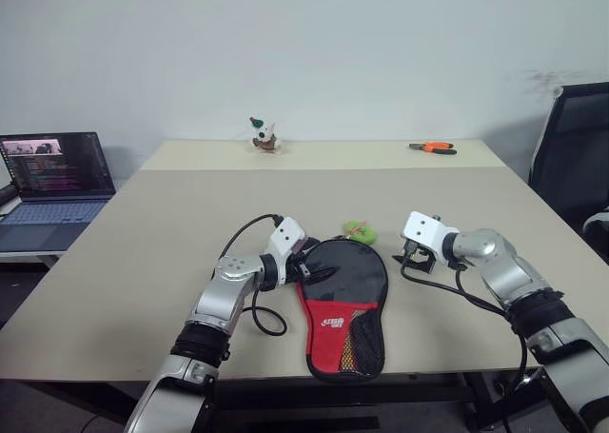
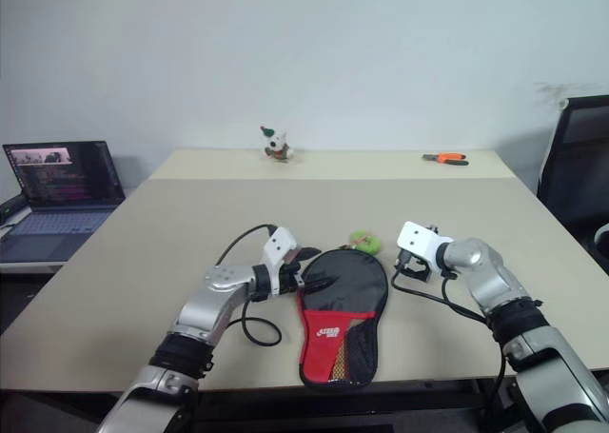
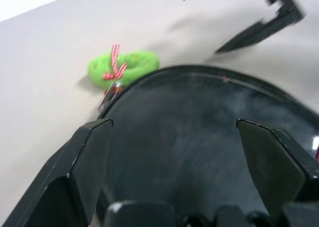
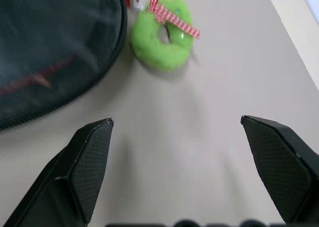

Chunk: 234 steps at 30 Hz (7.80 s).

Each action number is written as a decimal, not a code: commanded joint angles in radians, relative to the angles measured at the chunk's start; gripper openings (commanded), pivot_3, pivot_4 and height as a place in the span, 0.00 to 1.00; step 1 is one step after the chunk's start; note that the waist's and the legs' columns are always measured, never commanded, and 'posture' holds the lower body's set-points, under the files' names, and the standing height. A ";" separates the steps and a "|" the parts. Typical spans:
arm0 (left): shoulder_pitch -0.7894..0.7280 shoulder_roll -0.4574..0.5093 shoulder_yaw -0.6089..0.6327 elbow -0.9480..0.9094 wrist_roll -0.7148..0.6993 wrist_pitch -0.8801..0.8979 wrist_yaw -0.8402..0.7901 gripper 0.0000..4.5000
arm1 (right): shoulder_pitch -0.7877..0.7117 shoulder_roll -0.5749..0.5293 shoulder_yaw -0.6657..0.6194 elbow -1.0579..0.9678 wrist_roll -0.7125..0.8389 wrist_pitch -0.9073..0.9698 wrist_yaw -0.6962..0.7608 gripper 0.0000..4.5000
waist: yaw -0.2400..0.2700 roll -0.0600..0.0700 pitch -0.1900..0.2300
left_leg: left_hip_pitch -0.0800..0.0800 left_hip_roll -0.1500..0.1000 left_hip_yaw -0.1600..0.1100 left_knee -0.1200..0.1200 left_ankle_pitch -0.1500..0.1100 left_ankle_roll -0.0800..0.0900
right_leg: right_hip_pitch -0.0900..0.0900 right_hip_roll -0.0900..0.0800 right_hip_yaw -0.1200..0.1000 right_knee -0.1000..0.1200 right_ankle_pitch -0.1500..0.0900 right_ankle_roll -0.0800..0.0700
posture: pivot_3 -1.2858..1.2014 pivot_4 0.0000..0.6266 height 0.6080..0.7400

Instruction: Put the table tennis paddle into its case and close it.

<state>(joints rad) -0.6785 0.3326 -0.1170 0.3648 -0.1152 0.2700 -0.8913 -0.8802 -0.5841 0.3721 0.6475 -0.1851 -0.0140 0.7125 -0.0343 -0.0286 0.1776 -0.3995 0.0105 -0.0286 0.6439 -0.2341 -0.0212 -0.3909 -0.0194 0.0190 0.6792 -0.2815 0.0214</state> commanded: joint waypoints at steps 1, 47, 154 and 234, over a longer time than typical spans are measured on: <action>-0.001 0.012 -0.012 -0.020 -0.005 0.012 -0.014 0.96 | -0.067 0.046 -0.008 0.108 -0.040 -0.122 -0.046 1.00 | -0.002 0.000 0.000 | 0.000 0.000 0.000 0.000 0.000 0.000 | 0.000 0.000 0.000 0.000 0.000 0.000 | 0.52 0.24 1.00; 0.023 -0.004 -0.070 0.021 0.044 -0.022 -0.002 1.00 | -0.348 0.324 -0.101 0.622 -0.173 -0.149 -0.153 0.01 | -0.004 0.003 0.002 | 0.001 0.001 -0.001 0.000 0.000 0.000 | 0.000 -0.001 0.001 0.002 0.001 -0.001 | 0.52 0.24 1.00; -0.235 -0.225 -0.112 0.693 0.174 -0.410 -0.245 1.00 | 0.679 -0.420 -0.170 -0.927 0.388 0.707 0.350 0.45 | 0.058 0.010 -0.012 | -0.011 -0.020 -0.025 0.001 0.002 0.006 | 0.019 -0.021 -0.028 -0.033 0.005 0.022 | 0.52 0.24 1.00; 0.240 0.112 0.152 -0.242 -0.111 -0.007 -0.197 1.00 | 0.469 -0.241 -0.304 -0.857 0.500 0.586 0.225 0.63 | 0.015 0.012 -0.009 | -0.017 -0.030 -0.028 -0.001 0.006 0.012 | 0.009 -0.036 -0.027 -0.024 0.003 0.020 | 0.52 0.24 1.00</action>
<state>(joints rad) -0.4663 0.4279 -0.0113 0.2792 -0.1616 0.1891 -1.1205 -0.3778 -0.8421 0.0720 -0.2544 0.3456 0.6529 0.9578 -0.0198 -0.0170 0.1683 -0.4168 -0.0197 -0.0564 0.6436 -0.2281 -0.0089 -0.3825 -0.0554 -0.0080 0.6573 -0.2788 0.0408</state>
